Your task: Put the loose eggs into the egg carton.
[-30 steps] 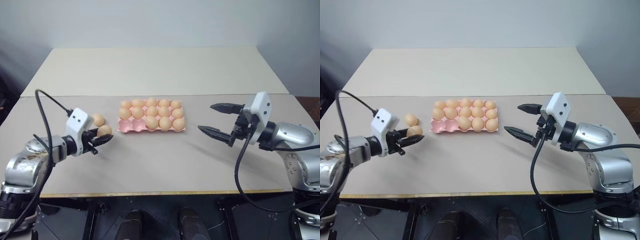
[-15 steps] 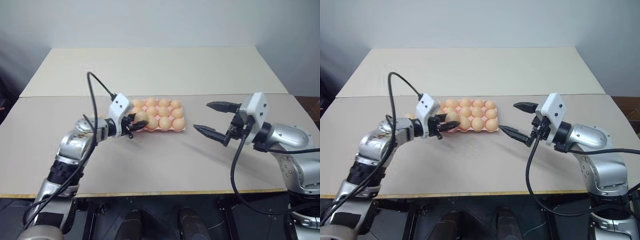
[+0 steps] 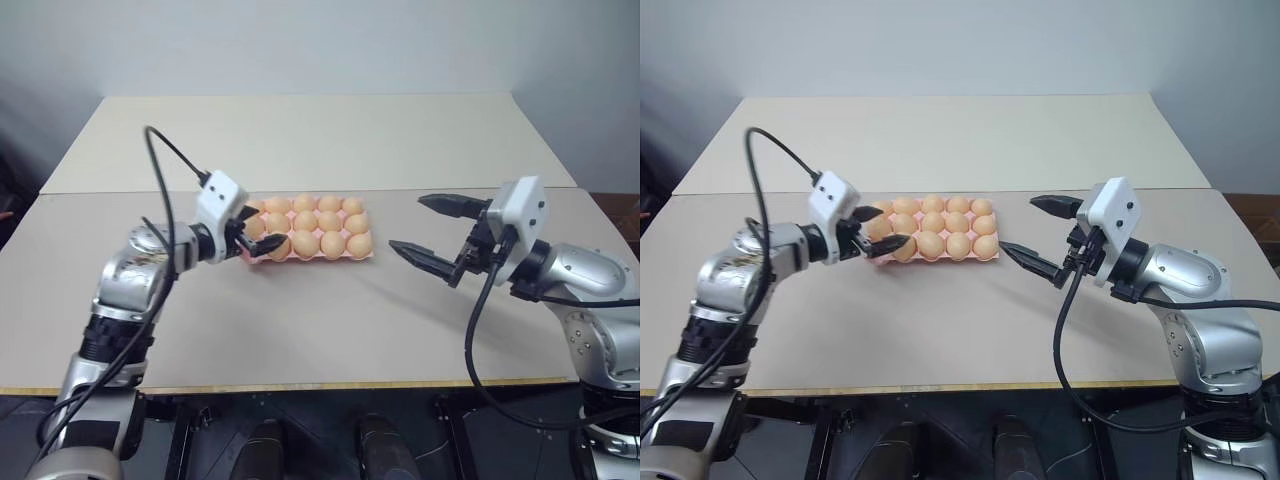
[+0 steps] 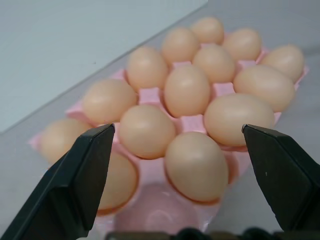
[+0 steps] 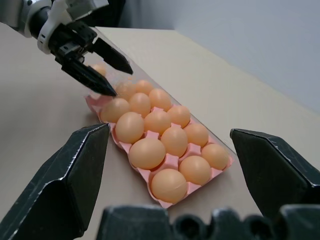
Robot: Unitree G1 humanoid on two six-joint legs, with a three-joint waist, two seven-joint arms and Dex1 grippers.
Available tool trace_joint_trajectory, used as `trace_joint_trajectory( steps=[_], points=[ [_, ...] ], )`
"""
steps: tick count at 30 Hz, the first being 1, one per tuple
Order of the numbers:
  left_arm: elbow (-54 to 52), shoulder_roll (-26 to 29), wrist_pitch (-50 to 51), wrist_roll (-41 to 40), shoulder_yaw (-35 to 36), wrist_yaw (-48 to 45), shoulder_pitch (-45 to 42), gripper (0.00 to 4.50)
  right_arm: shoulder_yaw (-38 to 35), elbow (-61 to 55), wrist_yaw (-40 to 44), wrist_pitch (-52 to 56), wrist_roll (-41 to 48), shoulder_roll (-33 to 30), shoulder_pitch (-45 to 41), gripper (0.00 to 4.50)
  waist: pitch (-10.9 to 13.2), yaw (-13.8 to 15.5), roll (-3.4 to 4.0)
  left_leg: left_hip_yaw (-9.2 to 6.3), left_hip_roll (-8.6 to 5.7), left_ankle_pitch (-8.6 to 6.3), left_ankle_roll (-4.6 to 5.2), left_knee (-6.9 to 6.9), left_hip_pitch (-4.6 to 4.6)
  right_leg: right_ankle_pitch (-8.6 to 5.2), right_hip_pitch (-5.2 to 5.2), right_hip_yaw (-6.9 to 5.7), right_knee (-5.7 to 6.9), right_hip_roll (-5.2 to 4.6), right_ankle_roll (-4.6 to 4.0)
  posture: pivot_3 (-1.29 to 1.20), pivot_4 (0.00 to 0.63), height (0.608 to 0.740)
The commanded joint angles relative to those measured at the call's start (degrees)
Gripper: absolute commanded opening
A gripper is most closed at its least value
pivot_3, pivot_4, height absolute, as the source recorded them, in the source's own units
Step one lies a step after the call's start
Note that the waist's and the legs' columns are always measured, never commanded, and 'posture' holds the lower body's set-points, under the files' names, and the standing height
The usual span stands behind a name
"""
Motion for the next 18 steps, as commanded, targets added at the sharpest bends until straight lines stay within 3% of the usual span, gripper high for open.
trace_joint_trajectory(
  steps=[1, 5, 8, 14, 18],
  points=[
    [-5.2, 6.3, -2.2, -4.2, 7.7, -6.9, 4.8, 4.45, -1.3, -1.0, 0.3, 0.2, 1.6, -0.9, -0.9, 4.50, 0.0, -0.3, 0.01, 0.00, 0.01, -0.01, 0.01, -0.02, 0.01, 0.00, -0.01, 0.01, 0.01, 0.00, 0.00, 0.00, 0.150, 0.740],
    [-6.8, 14.8, -5.1, -6.7, 16.2, -15.2, 15.7, 4.45, -2.4, 1.2, 4.1, -0.3, 2.9, -3.0, -1.1, 4.50, 0.0, -0.6, 0.02, 0.00, 0.04, -0.02, 0.03, -0.06, 0.03, 0.00, -0.05, 0.03, 0.01, 0.02, 0.00, 0.00, 0.150, 0.740],
    [-8.1, 18.1, -4.4, -12.3, 24.5, -22.4, 23.5, 4.45, -3.0, 4.6, 8.9, 0.0, 4.9, -5.5, -1.7, 4.50, 0.0, -0.2, 0.02, 0.00, 0.05, -0.02, 0.03, -0.05, 0.08, 0.00, 0.03, 0.00, -0.02, 0.02, 0.00, 0.00, 0.150, 0.740],
    [-9.9, 20.7, -1.2, -17.0, 37.1, -28.2, 36.8, 4.45, -1.3, 8.1, 14.2, -1.0, 4.8, -7.8, 0.2, 4.50, 0.0, 0.2, 0.02, 0.02, 0.09, -0.08, 0.13, -0.06, 0.07, 0.00, 0.08, -0.03, -0.12, 0.02, 0.00, 0.00, 0.150, 0.740],
    [-11.5, 20.0, -1.3, -17.6, 39.1, -26.8, 39.7, 4.45, -0.6, 8.9, 14.1, -1.4, 4.0, -7.3, -0.1, 4.50, 0.0, 0.2, 0.02, 0.04, 0.10, -0.08, 0.14, -0.05, 0.11, 0.00, 0.10, -0.02, -0.07, 0.01, 0.00, 0.00, 0.150, 0.740]
  ],
)
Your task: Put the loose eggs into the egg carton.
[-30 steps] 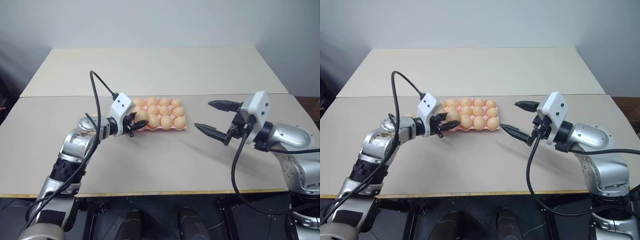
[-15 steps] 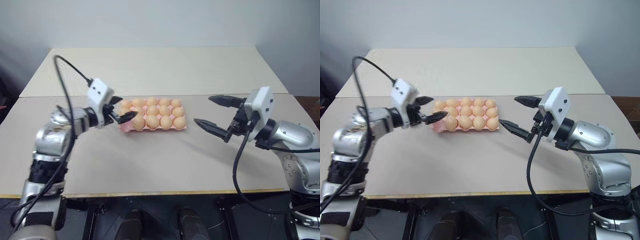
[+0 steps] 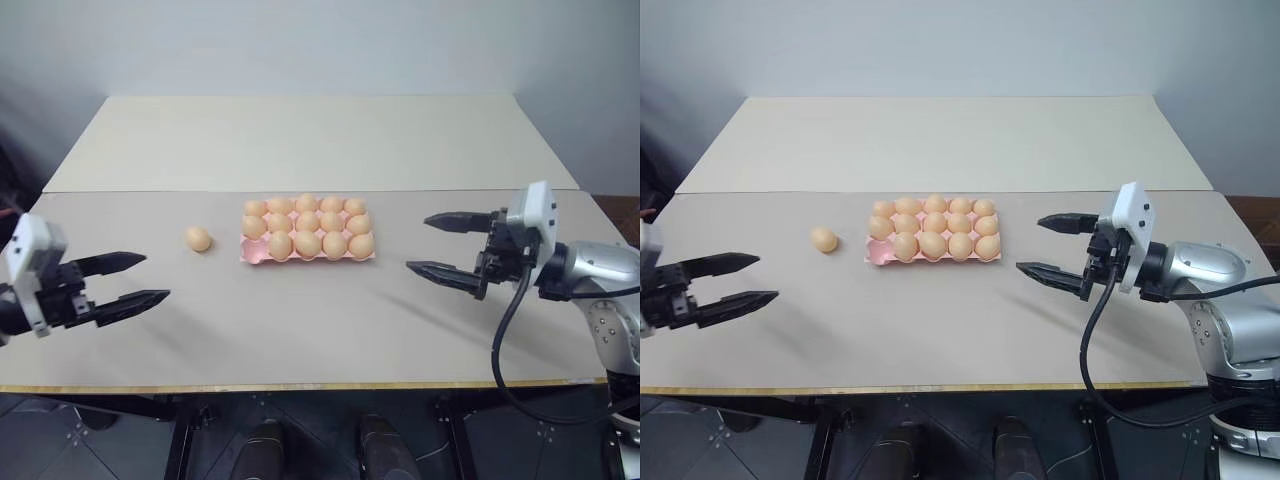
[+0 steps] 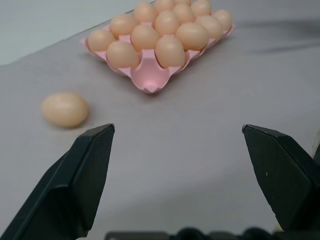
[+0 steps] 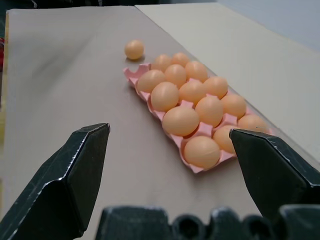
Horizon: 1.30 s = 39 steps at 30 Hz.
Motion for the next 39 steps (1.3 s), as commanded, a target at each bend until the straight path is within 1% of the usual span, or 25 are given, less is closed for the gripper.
trace_joint_trajectory(
  steps=[1, 6, 7, 11, 13, 15, 18, 23, 26, 28, 31, 35, 37, 39],
  points=[
    [-3.5, -0.1, 0.4, -2.0, 2.2, 1.4, 0.6, 4.45, 0.0, -0.1, 0.5, -1.5, -0.5, -0.2, -1.2, 4.50, 0.0, 0.0, 0.00, 0.00, 0.00, 0.00, 0.00, 0.00, 0.03, 0.00, 0.04, 0.00, -0.01, 0.00, 0.00, 0.00, 0.150, 0.740],
    [-4.9, -1.4, 1.5, -2.2, 0.1, 7.0, -0.7, 4.45, 0.9, 0.7, 0.3, -1.9, -1.1, 0.3, -3.1, 4.50, 0.0, -0.1, 0.00, 0.00, 0.01, -0.01, 0.01, -0.01, 0.01, 0.00, 0.00, 0.00, -0.02, 0.01, 0.00, 0.00, 0.150, 0.740],
    [-4.9, -1.6, 2.3, -1.2, -1.3, 10.0, -1.8, 4.45, 0.9, 0.9, 0.1, -2.0, -1.1, 0.3, -3.3, 4.50, 0.0, -0.1, 0.00, 0.00, 0.01, -0.01, 0.01, -0.01, -0.01, 0.00, -0.03, 0.01, -0.01, 0.01, 0.00, 0.00, 0.150, 0.740],
    [-3.1, -5.1, 9.2, 3.7, -9.5, 27.8, -12.0, 4.45, 1.6, 2.0, -0.5, -3.3, -2.4, 1.1, -4.8, 4.50, 0.0, 0.2, -0.06, 0.00, -0.01, -0.01, 0.01, 0.03, 0.03, 0.00, 0.04, 0.00, 0.04, 0.00, 0.00, 0.00, 0.150, 0.740],
    [-1.4, -7.5, 11.2, 6.4, -13.6, 33.9, -16.6, 4.45, 1.3, 2.1, -0.9, -3.2, -2.3, 1.5, -5.3, 4.50, -0.1, 0.2, -0.08, 0.00, -0.05, -0.02, 0.02, 0.04, 0.04, 0.01, 0.07, 0.02, 0.03, -0.02, 0.01, 0.00, 0.150, 0.740],
    [1.2, -10.2, 11.1, 9.1, -17.0, 38.1, -20.6, 4.45, 0.9, 2.0, -1.4, -2.6, -1.4, 2.0, -5.8, 4.50, -0.1, 0.2, -0.09, 0.00, -0.06, -0.01, 0.01, 0.04, -0.03, 0.03, 0.00, 0.02, 0.03, -0.03, 0.04, 0.00, 0.150, 0.740],
    [8.4, -16.1, 11.8, 13.5, -22.1, 45.8, -29.0, 4.45, 1.1, 1.8, -1.9, -2.5, -1.5, 2.6, -6.1, 4.50, -0.1, 0.3, -0.17, -0.01, -0.08, -0.01, 0.01, 0.06, -0.11, 0.03, -0.09, 0.02, 0.10, -0.03, 0.04, 0.00, 0.150, 0.740],
    [18.2, -22.6, 8.9, 16.8, -25.1, 49.9, -36.8, 4.45, 1.0, 1.0, -2.6, -2.6, -1.4, 3.0, -5.8, 4.50, -0.1, 0.1, -0.21, -0.01, -0.10, -0.01, 0.01, 0.07, -0.15, 0.03, -0.12, 0.03, 0.12, -0.04, 0.04, 0.00, 0.150, 0.740],
    [22.9, -24.8, 7.6, 18.5, -26.6, 50.9, -39.5, 4.45, 0.9, 0.5, -3.0, -2.2, -1.0, 3.1, -5.7, 4.50, -0.1, -0.1, -0.22, -0.01, -0.10, -0.01, 0.01, 0.07, -0.14, 0.03, -0.15, 0.03, 0.10, -0.03, 0.04, 0.00, 0.150, 0.740],
    [25.4, -26.2, 7.7, 20.6, -28.0, 53.3, -40.8, 4.45, 0.5, 0.2, -3.2, -2.1, -0.8, 3.1, -5.4, 4.50, -0.1, 0.0, -0.22, -0.01, -0.10, -0.01, 0.00, 0.07, -0.14, 0.03, -0.14, 0.03, 0.11, -0.03, 0.04, 0.00, 0.150, 0.740],
    [27.2, -27.0, 8.4, 21.7, -28.3, 54.4, -41.7, 4.45, -0.1, -0.5, -3.4, -1.9, -0.5, 2.8, -4.6, 4.50, -0.1, 0.0, -0.23, -0.01, -0.11, 0.00, 0.00, 0.08, -0.14, 0.03, -0.13, 0.03, 0.11, -0.04, 0.04, 0.00, 0.150, 0.740],
    [27.1, -26.8, 7.7, 22.5, -29.3, 52.9, -40.6, 4.45, -0.6, -1.1, -4.1, -1.4, -0.2, 2.8, -4.0, 4.50, -0.1, 0.0, -0.23, -0.01, -0.11, 0.00, 0.00, 0.08, -0.15, 0.03, -0.15, 0.03, 0.14, -0.04, 0.04, 0.00, 0.150, 0.740],
    [26.5, -27.0, 7.6, 23.0, -29.6, 53.0, -40.2, 4.07, -0.7, -1.0, -4.4, -0.9, 0.0, 2.7, -4.0, 4.50, -0.1, 0.0, -0.24, -0.01, -0.11, 0.00, -0.01, 0.08, -0.14, 0.03, -0.13, 0.03, 0.13, -0.05, 0.04, 0.00, 0.150, 0.740],
    [25.9, -27.0, 7.1, 23.3, -29.6, 52.6, -39.9, 3.58, -0.7, -1.0, -4.5, -0.8, 0.0, 2.8, -4.0, 4.50, -0.1, 0.0, -0.23, -0.01, -0.12, 0.00, -0.01, 0.09, -0.14, 0.04, -0.13, 0.03, 0.12, -0.06, 0.04, 0.00, 0.150, 0.740]
  ],
)
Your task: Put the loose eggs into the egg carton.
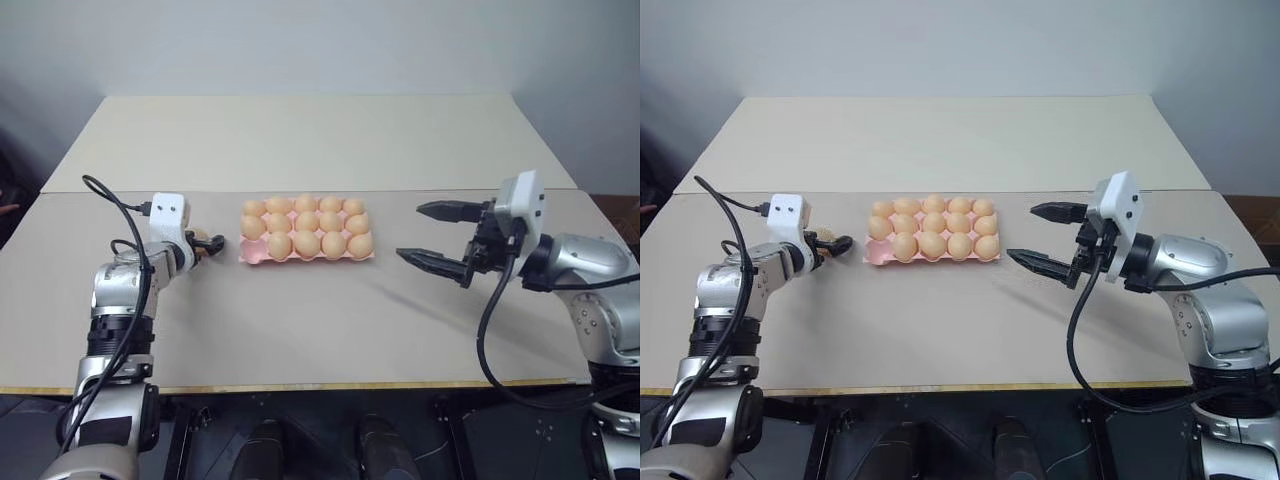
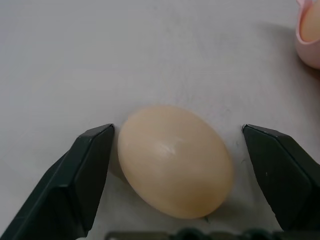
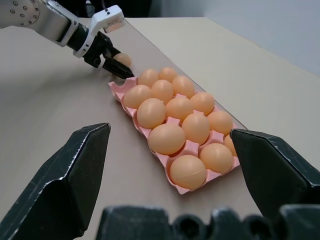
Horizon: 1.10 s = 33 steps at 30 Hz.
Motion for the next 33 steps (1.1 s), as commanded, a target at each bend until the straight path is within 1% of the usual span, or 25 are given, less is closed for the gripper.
trace_joint_trajectory(
  steps=[1, 4, 5, 8, 12, 16, 18, 20, 23, 26, 30, 32, 33],
  points=[
    [-2.7, 0.5, -1.5, 0.8, 0.2, -0.5, 0.3, 3.29, -2.5, -1.8, -0.6, 0.0, 1.6, -0.4, -0.4, 4.50, 0.0, 0.0, 0.00, 0.00, 0.00, 0.00, 0.00, 0.00, 0.00, 0.00, 0.00, 0.00, 0.00, 0.00, 0.00, 0.00, 0.150, 0.740],
    [-4.2, 0.9, -1.0, 0.9, 0.3, -1.1, 0.8, 2.35, -2.4, -1.8, -1.2, -0.1, 1.5, -0.3, -0.4, 4.50, 0.0, 0.0, 0.00, 0.00, 0.00, 0.00, 0.00, 0.00, 0.00, 0.00, -0.01, 0.00, 0.00, 0.00, 0.00, 0.00, 0.150, 0.740],
    [-5.3, 1.5, -0.9, 1.1, 0.0, -1.7, 1.1, 2.21, -2.4, -2.0, -1.4, -0.1, 1.5, -0.3, -0.3, 4.50, 0.0, 0.0, 0.00, 0.00, 0.00, 0.00, 0.00, 0.00, -0.01, 0.00, 0.00, 0.00, 0.00, 0.00, 0.00, 0.00, 0.150, 0.740],
    [-10.4, 4.6, -3.2, 0.5, -0.9, -6.8, 2.9, 2.21, -2.9, -2.8, -1.8, 0.1, 1.9, -0.7, 0.6, 4.50, 0.0, -0.1, 0.00, 0.00, 0.00, 0.00, 0.00, 0.00, -0.02, 0.00, -0.01, 0.00, 0.02, 0.00, 0.00, 0.00, 0.150, 0.740],
    [-17.0, 7.5, -6.6, -3.4, 0.0, -15.3, 4.8, 2.21, -3.5, -3.8, -2.4, 0.4, 2.4, -0.9, 1.7, 4.50, 0.0, 0.0, 0.00, 0.00, 0.00, 0.00, 0.00, -0.01, -0.01, 0.00, -0.02, 0.01, -0.03, -0.01, 0.00, 0.00, 0.150, 0.740],
    [-21.4, 9.4, -5.6, -6.8, -2.3, -22.9, 5.2, 2.21, -3.8, -4.9, -3.1, 0.4, 2.3, -0.7, 2.8, 4.50, 0.0, 0.1, 0.01, 0.00, 0.00, 0.00, 0.00, -0.01, 0.00, 0.00, 0.04, -0.01, -0.06, -0.02, 0.00, 0.00, 0.150, 0.740],
    [-21.7, 10.4, -6.9, -6.9, -4.1, -26.3, 5.3, 2.21, -3.7, -4.9, -3.4, 0.4, 2.1, -0.6, 2.7, 4.50, 0.0, 0.1, 0.01, 0.00, 0.00, 0.00, 0.00, -0.01, 0.01, 0.00, 0.04, 0.00, -0.06, -0.01, 0.00, 0.00, 0.150, 0.740],
    [-20.5, 10.8, -7.7, -5.9, -5.9, -27.7, 4.4, 2.21, -3.9, -5.0, -3.7, 0.4, 2.2, -0.9, 2.7, 4.50, 0.0, 0.1, 0.01, 0.01, 0.00, 0.00, 0.00, -0.01, 0.02, 0.00, 0.04, 0.00, -0.05, 0.00, 0.00, 0.00, 0.150, 0.740],
    [-18.4, 10.7, -8.5, -4.8, -8.1, -29.0, 2.9, 2.21, -4.4, -5.2, -4.0, 0.6, 2.4, -1.2, 2.8, 4.50, 0.0, -0.1, 0.01, 0.00, 0.00, 0.00, 0.00, 0.00, 0.02, 0.00, 0.04, 0.00, -0.04, 0.01, 0.00, 0.00, 0.150, 0.740],
    [-15.9, 9.4, -9.2, -3.6, -9.3, -28.1, 1.7, 2.21, -4.5, -5.3, -4.4, 0.3, 2.2, -1.2, 3.1, 4.50, 0.0, 0.0, 0.01, 0.00, 0.00, 0.00, 0.01, 0.00, 0.01, 0.00, 0.03, 0.00, -0.05, 0.02, 0.00, 0.00, 0.150, 0.740],
    [-14.7, 8.7, -9.5, -2.9, -9.4, -27.9, 1.4, 3.45, -4.8, -5.6, -5.4, 0.0, 1.9, -1.2, 3.3, 4.50, 0.0, -0.1, 0.00, 0.00, 0.00, 0.00, 0.01, 0.00, 0.01, 0.00, 0.04, -0.01, -0.04, 0.01, 0.00, 0.00, 0.150, 0.740],
    [-16.1, 8.8, -9.6, -4.0, -7.8, -28.4, 2.1, 4.04, -5.1, -5.4, -5.7, 0.0, 1.9, -1.3, 3.2, 4.50, 0.0, -0.1, 0.01, 0.00, 0.00, 0.00, 0.01, 0.00, 0.00, 0.00, 0.02, -0.01, -0.04, 0.01, 0.00, 0.00, 0.150, 0.740],
    [-16.6, 8.9, -9.4, -4.4, -7.3, -28.6, 2.3, 4.42, -5.1, -5.4, -5.8, 0.0, 1.9, -1.3, 3.2, 4.50, 0.0, -0.1, 0.01, 0.00, 0.00, 0.00, 0.01, 0.00, 0.00, 0.00, 0.02, 0.00, -0.04, 0.01, 0.00, 0.00, 0.150, 0.740]
  ],
)
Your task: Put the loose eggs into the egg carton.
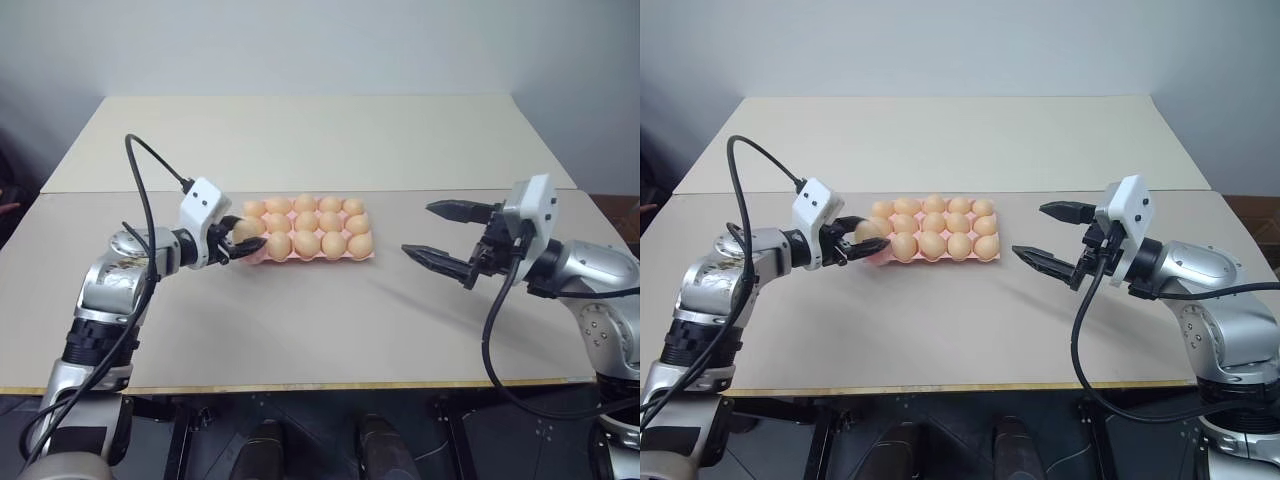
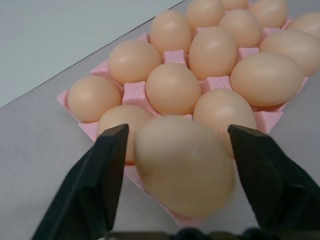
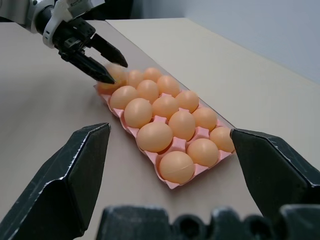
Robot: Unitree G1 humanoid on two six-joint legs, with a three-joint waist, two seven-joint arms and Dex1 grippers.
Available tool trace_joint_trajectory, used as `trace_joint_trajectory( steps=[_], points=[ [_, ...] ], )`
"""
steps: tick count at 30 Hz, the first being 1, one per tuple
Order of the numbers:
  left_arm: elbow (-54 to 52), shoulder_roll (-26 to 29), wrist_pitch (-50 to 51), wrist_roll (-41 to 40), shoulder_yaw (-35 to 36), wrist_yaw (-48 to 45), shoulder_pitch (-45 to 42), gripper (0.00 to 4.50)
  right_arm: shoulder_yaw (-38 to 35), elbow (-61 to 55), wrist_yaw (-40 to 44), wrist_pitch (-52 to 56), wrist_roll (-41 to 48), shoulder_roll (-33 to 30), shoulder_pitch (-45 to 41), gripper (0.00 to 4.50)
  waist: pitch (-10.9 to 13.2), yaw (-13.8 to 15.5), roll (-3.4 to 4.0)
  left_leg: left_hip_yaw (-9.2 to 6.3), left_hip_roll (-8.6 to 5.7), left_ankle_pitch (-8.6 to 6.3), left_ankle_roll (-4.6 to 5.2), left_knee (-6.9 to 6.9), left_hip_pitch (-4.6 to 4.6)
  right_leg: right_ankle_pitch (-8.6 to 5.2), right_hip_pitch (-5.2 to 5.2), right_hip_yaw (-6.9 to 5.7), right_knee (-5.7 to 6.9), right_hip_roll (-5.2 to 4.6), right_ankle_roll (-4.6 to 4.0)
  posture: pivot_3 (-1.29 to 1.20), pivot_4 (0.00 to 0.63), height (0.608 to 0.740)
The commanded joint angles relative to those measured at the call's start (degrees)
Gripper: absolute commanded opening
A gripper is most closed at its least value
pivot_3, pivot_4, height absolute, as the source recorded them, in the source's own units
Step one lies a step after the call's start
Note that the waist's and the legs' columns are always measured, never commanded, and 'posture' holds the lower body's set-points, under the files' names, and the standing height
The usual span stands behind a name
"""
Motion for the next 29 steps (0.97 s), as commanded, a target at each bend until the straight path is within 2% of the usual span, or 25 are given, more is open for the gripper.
trace_joint_trajectory(
  steps=[1, 6, 9, 14, 19, 26, 29],
  points=[
    [-2.8, 0.7, -1.2, -1.3, 2.9, -0.6, 0.2, 4.47, -2.7, -1.7, -0.8, -0.5, 0.4, -0.8, -0.1, 4.50, 0.0, 0.0, 0.00, 0.00, 0.00, 0.00, 0.00, 0.00, 0.00, 0.00, 0.00, 0.00, 0.00, 0.00, 0.00, 0.00, 0.150, 0.740],
    [-6.9, 5.4, -2.1, -1.8, 8.8, -0.2, 3.2, 4.47, -3.3, -2.0, -1.3, 0.1, 0.7, -1.3, 0.6, 4.50, 0.0, -0.2, 0.00, 0.00, 0.03, 0.00, 0.00, -0.01, 0.00, 0.00, -0.04, 0.02, 0.00, 0.02, 0.00, 0.00, 0.150, 0.740],
    [-9.3, 9.5, -4.3, -3.6, 14.3, -3.9, 7.3, 4.47, -4.0, -1.2, -0.4, 0.3, 0.9, -2.3, 0.4, 4.50, 0.0, -0.2, 0.00, 0.00, 0.02, 0.00, 0.00, 0.00, 0.02, 0.00, -0.01, 0.01, 0.00, 0.02, 0.00, 0.00, 0.150, 0.740],
    [-14.2, 16.6, -6.9, -10.0, 28.5, -14.9, 20.5, 4.47, -5.0, 0.1, 0.7, -0.1, 0.6, -4.1, 0.9, 4.50, 0.0, -0.2, 0.03, 0.01, 0.07, -0.01, 0.01, -0.05, 0.02, 0.00, -0.04, 0.03, -0.04, 0.03, 0.00, 0.00, 0.150, 0.740],
    [-19.8, 18.2, -3.5, -14.9, 37.3, -18.0, 29.8, 4.47, -5.1, 0.7, 0.6, -0.2, 0.1, -4.4, 1.4, 4.50, 0.0, 0.4, 0.03, 0.02, 0.06, -0.01, 0.01, -0.04, 0.10, 0.00, 0.14, -0.02, -0.10, -0.01, 0.00, 0.00, 0.150, 0.740],
    [-23.5, 16.4, -2.7, -16.2, 38.6, -13.8, 33.9, 4.47, -4.5, 0.7, 0.2, -0.1, -0.1, -4.0, 0.8, 4.50, 0.0, 0.2, 0.03, 0.02, 0.07, -0.02, 0.03, -0.05, 0.11, 0.00, 0.14, -0.01, -0.11, 0.00, 0.00, 0.00, 0.150, 0.740],
    [-23.7, 16.9, -1.4, -18.6, 38.9, -14.8, 34.2, 4.47, -4.3, 1.0, 0.3, -0.2, -0.1, -4.1, 0.3, 4.50, 0.0, 0.2, 0.03, 0.02, 0.07, -0.02, 0.03, -0.05, 0.10, 0.00, 0.12, -0.01, -0.11, 0.00, 0.00, 0.00, 0.150, 0.740]
  ],
)
